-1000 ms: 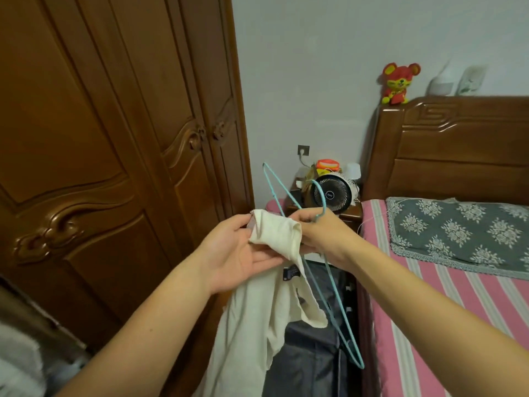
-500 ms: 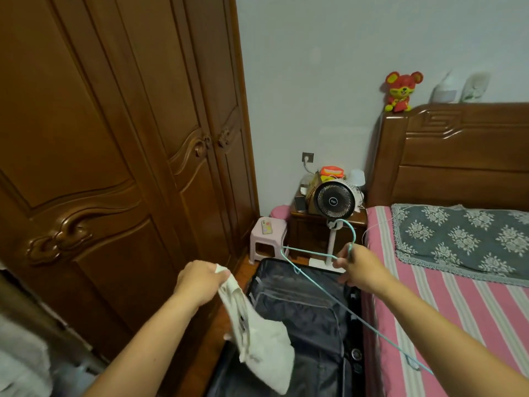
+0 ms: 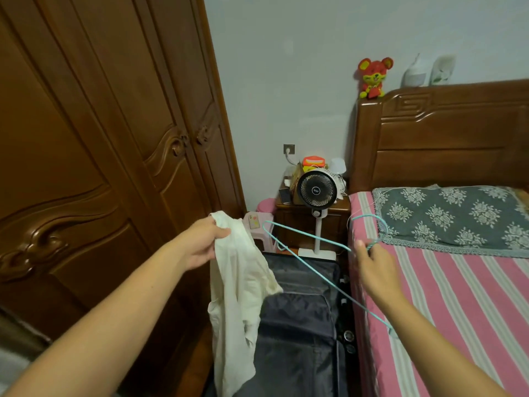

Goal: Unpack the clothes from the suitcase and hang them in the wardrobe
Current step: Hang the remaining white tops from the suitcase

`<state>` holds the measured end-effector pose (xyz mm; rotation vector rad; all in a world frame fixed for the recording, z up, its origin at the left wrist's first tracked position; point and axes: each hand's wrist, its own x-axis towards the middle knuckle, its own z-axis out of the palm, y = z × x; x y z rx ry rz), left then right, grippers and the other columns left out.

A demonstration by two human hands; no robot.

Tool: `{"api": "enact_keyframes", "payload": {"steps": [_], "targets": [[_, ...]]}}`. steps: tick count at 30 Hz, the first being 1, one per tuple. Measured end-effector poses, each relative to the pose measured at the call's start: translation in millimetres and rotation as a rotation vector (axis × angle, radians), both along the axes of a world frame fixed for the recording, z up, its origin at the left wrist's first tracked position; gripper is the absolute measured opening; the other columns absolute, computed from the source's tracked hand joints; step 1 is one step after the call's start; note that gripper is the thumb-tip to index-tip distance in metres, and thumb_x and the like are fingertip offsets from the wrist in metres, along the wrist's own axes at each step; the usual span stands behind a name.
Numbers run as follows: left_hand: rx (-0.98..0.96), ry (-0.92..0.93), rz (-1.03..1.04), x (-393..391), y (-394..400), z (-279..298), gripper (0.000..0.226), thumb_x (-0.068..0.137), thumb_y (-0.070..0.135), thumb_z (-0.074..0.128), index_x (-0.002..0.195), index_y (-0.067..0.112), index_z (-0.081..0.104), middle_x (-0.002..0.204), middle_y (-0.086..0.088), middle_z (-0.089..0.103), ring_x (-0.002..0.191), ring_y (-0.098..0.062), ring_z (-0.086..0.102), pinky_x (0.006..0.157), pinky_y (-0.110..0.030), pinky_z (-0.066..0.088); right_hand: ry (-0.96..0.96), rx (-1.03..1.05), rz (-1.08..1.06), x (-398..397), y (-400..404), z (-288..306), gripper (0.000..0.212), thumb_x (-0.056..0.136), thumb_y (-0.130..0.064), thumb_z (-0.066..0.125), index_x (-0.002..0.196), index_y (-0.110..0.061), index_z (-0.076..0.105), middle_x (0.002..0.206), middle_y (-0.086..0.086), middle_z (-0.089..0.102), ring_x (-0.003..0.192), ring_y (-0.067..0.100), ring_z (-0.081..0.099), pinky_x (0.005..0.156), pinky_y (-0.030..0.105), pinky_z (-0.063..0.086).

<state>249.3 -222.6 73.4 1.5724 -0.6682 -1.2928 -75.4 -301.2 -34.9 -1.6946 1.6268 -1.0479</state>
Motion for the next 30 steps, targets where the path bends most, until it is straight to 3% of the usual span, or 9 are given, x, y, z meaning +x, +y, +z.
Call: {"api": "enact_keyframes", "payload": {"steps": [4,9,12,14,19,21,25,27,30], "targets": [[0.091,-0.140,-0.048,4.1,-3.1,7.2,0.032,0.096,-0.010,0.051,0.125,0.002,0.054,0.111,-0.014,0.074,0.101,-0.027,0.073,0.088,-0.046,0.058,-0.001,-0.029,-0.007,-16.8,-2.6,3.3,0.040,0.093,-0.047,0.038,0.068,-0.019,0.051,0.067,0.006,0.060,0.070,0.032,0.055,0.063,0.040,0.039],[0.083,-0.061,-0.153,-5.5,-1.3,15.4,0.039,0.090,-0.015,0.048,0.124,0.002,0.058,0.115,-0.018,0.072,0.106,-0.032,0.071,0.092,-0.045,0.055,-0.107,-0.093,0.104,4.6,-2.9,17.2,0.042,0.103,-0.022,0.049,0.062,-0.020,0.042,0.055,-0.005,0.042,0.056,0.017,0.042,0.058,0.036,0.031],[0.040,-0.120,-0.198,-16.6,0.4,25.2,0.034,0.087,-0.018,0.048,0.109,0.004,0.062,0.111,-0.018,0.070,0.107,-0.033,0.069,0.098,-0.045,0.054,-0.162,-0.084,0.139,18.0,-7.4,15.3,0.040,0.104,-0.022,0.049,0.065,-0.017,0.045,0.055,-0.005,0.043,0.055,0.016,0.041,0.058,0.037,0.032],[0.036,-0.153,-0.252,-16.2,0.8,28.8,0.035,0.087,-0.017,0.052,0.111,0.005,0.065,0.116,-0.019,0.071,0.109,-0.033,0.069,0.100,-0.047,0.053,-0.129,-0.091,0.154,20.8,-10.6,9.1,0.036,0.103,-0.025,0.049,0.068,-0.017,0.050,0.056,-0.004,0.048,0.057,0.019,0.046,0.059,0.040,0.036],[-0.019,-0.187,-0.335,-29.3,-7.8,36.4,0.025,0.103,0.024,0.056,0.122,0.013,0.069,0.119,-0.011,0.073,0.111,-0.025,0.069,0.093,-0.041,0.055,-0.201,-0.002,0.286,44.9,-6.0,16.0,0.036,0.103,-0.025,0.049,0.067,-0.019,0.050,0.054,-0.009,0.048,0.052,0.009,0.041,0.058,0.034,0.034],[-0.043,-0.303,-0.308,-43.4,-14.9,39.1,0.029,0.104,0.033,0.053,0.115,0.015,0.072,0.113,-0.012,0.074,0.106,-0.026,0.070,0.087,-0.042,0.056,-0.202,0.020,0.276,56.1,0.4,16.0,0.036,0.103,-0.023,0.049,0.067,-0.017,0.052,0.055,-0.006,0.050,0.050,0.007,0.041,0.056,0.032,0.035],[-0.076,-0.460,-0.034,-52.9,-21.0,40.3,0.015,0.097,0.022,0.063,0.105,0.012,0.071,0.104,-0.016,0.074,0.097,-0.031,0.072,0.087,-0.053,0.059,-0.523,0.014,0.102,53.4,4.8,13.3,0.036,0.105,-0.020,0.045,0.070,-0.014,0.053,0.055,-0.006,0.044,0.045,0.003,0.035,0.046,0.022,0.028],[-0.089,-0.469,0.024,-52.3,-15.6,41.0,0.018,0.095,0.020,0.068,0.110,0.013,0.063,0.104,-0.016,0.072,0.089,-0.027,0.072,0.081,-0.048,0.062,-0.486,0.001,0.097,48.0,2.0,9.4,0.036,0.106,-0.021,0.044,0.071,-0.014,0.052,0.056,-0.006,0.042,0.049,0.007,0.035,0.049,0.025,0.029],[-0.135,-0.609,-0.015,-49.7,-8.5,41.4,0.019,0.096,0.023,0.065,0.113,0.026,0.059,0.108,-0.006,0.067,0.095,-0.023,0.068,0.085,-0.047,0.061,-0.514,0.002,0.091,43.3,-5.2,9.6,0.036,0.105,-0.022,0.044,0.070,-0.015,0.051,0.053,-0.011,0.041,0.052,0.010,0.035,0.054,0.030,0.028]]}}
